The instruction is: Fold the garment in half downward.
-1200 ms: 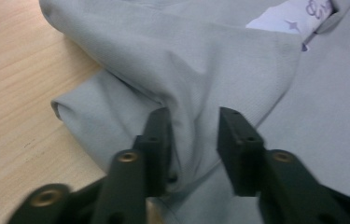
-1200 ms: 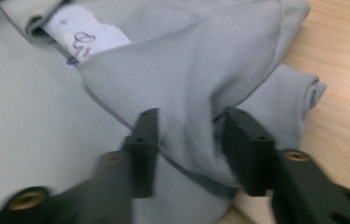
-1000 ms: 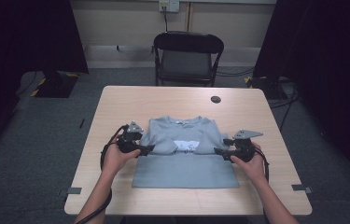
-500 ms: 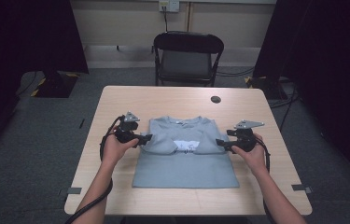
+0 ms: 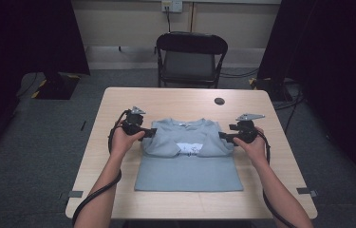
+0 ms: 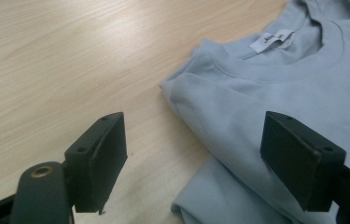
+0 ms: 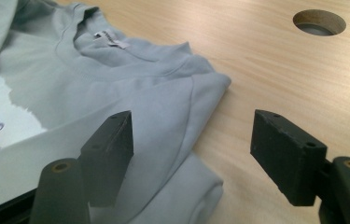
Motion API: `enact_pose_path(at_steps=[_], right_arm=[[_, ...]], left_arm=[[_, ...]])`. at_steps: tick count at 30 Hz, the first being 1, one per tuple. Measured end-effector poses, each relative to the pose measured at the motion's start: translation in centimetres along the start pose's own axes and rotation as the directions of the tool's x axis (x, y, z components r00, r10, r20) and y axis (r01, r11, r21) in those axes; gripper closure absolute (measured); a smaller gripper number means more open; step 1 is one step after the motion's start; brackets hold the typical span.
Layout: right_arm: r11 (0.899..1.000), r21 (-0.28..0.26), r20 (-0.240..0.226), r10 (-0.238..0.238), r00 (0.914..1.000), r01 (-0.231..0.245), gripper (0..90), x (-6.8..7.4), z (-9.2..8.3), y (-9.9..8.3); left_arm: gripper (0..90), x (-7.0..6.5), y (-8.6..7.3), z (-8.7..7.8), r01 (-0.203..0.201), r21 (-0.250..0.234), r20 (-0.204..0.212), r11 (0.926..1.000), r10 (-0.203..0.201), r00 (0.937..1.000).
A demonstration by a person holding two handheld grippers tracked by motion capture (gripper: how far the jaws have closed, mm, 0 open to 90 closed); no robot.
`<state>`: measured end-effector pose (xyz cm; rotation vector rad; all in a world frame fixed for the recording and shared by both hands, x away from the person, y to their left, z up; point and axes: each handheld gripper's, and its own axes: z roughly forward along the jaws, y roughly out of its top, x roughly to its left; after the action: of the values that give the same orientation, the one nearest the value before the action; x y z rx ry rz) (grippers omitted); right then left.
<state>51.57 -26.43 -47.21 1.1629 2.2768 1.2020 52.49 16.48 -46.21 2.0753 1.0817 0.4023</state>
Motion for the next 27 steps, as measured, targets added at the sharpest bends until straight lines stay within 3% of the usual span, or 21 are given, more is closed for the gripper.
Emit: enact_pose_path(at_steps=[10,15,21,23,25,27], right_arm=[[1.0,0.024,0.003,-0.003,1.0,0.003,33.3,-0.9,3.0,1.6],[0.999,0.039,0.006,0.006,1.0,-0.007,38.0,-1.3,4.5,2.1],[0.997,0.082,0.023,-0.007,0.9997,0.005,48.9,-1.4,5.6,2.1],[0.996,0.089,0.026,-0.024,0.9994,0.022,55.4,-1.2,5.7,2.1],[0.994,0.105,0.029,-0.029,0.9992,0.026,58.5,-1.0,6.0,2.0],[0.995,0.099,0.016,-0.009,0.9998,0.008,66.7,-0.9,6.0,1.9]], left_arm=[[27.0,0.8,0.9,2.4,-0.019,0.041,0.01,0.999,0.019,0.9998],[31.3,1.4,1.1,3.7,0.014,0.05,0.018,0.9986,-0.015,0.9997],[43.4,1.2,0.9,4.6,-0.005,0.091,0.027,0.9958,0.003,0.9996],[50.6,1.0,1.0,4.6,-0.004,0.093,0.031,0.9957,0.001,0.9995],[57.9,0.8,1.0,4.5,-0.028,0.102,0.039,0.9944,0.024,0.999],[66.5,0.5,1.0,4.5,-0.035,0.103,0.048,0.9941,0.03,0.9984]])
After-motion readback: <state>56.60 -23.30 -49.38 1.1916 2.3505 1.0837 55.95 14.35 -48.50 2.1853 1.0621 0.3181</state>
